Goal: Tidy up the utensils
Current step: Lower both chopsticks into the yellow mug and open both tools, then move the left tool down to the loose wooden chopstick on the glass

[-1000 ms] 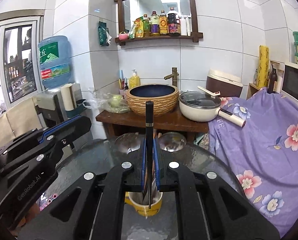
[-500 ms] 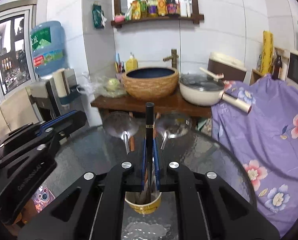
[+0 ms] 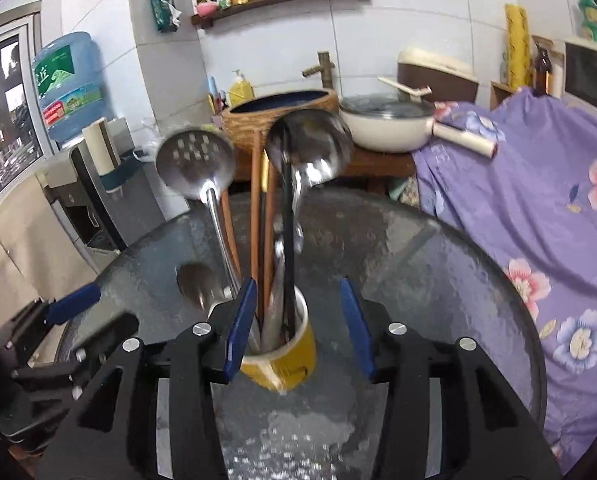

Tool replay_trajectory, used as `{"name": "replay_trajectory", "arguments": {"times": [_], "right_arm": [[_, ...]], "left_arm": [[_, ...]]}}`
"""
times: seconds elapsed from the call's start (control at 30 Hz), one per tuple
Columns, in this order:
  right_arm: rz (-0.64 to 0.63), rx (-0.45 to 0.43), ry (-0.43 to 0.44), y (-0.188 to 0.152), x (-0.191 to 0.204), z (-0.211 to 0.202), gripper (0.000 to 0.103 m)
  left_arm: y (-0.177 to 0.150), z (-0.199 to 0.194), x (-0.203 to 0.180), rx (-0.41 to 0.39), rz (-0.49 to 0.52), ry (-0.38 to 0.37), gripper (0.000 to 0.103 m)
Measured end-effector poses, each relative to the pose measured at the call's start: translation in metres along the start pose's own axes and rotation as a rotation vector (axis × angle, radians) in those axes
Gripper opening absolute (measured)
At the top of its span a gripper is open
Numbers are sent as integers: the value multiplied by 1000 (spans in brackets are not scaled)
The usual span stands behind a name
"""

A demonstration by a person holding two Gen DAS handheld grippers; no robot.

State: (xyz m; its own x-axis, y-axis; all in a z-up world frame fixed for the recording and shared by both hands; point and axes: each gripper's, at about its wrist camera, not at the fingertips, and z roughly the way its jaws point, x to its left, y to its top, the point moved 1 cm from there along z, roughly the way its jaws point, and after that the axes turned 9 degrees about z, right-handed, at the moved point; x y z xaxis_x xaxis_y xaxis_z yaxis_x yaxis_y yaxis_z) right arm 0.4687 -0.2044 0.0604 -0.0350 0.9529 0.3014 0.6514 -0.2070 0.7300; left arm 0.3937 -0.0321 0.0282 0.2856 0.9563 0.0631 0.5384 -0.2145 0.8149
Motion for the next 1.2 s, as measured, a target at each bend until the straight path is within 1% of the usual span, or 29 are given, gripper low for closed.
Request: {"name": "replay_trajectory", "arguments": {"times": [0.07,0.2,0.23,0.3,0.33,0.37,0.43,0.5,0.6,0.67,0.7,0.73,0.8,0.93,1.0,1.13,1.2], "right_arm": [[6,24,-8,-20,-4,-1,51],[3,75,-17,-67,-10,-8,52],[4,82,-17,-75,-11,-10,52],[13,98,-13,-96,-13,-19,61],[17,98,-18,-103,-14,-22,71],[23,96,-25,-113,-15,-27,74],[22,106,-40,-126,-15,-33,74],[25,129,-58,-140,-16,-37,74],[44,154,-71,-156,-19,-43,74],[47,150,-95,-161,-22,-47,76],[48,141,-107,-163,-25,-51,78],[46,132,-124,-165,-26,-54,79],[46,128,-143,-168,-30,-58,79],[56,132,-138,-169,-38,-64,79],[53,136,-138,-169,-41,-66,79],[43,148,-142,-167,-43,-62,79],[44,157,-140,-168,-44,-60,79]], "left_arm": [[-18,-3,-1,32,6,-17,80],[-44,-14,-1,72,-3,-26,95],[-50,-18,-2,80,-3,-25,96],[-62,-20,-7,117,11,-20,96],[-69,-19,-11,142,22,-20,96],[-75,-16,-16,167,26,-25,96],[-84,-10,-22,203,19,-27,96],[-92,-3,-26,244,13,-13,96],[-97,-1,-29,240,2,-3,96],[-96,0,-31,238,0,-2,95],[-96,1,-32,243,1,4,93],[-96,3,-33,250,-1,5,87],[-97,7,-37,271,-8,-12,80],[-100,11,-48,286,0,-23,75],[-102,15,-52,296,5,-29,75],[-107,23,-57,328,6,-36,67],[-109,25,-57,336,1,-36,66]]}}
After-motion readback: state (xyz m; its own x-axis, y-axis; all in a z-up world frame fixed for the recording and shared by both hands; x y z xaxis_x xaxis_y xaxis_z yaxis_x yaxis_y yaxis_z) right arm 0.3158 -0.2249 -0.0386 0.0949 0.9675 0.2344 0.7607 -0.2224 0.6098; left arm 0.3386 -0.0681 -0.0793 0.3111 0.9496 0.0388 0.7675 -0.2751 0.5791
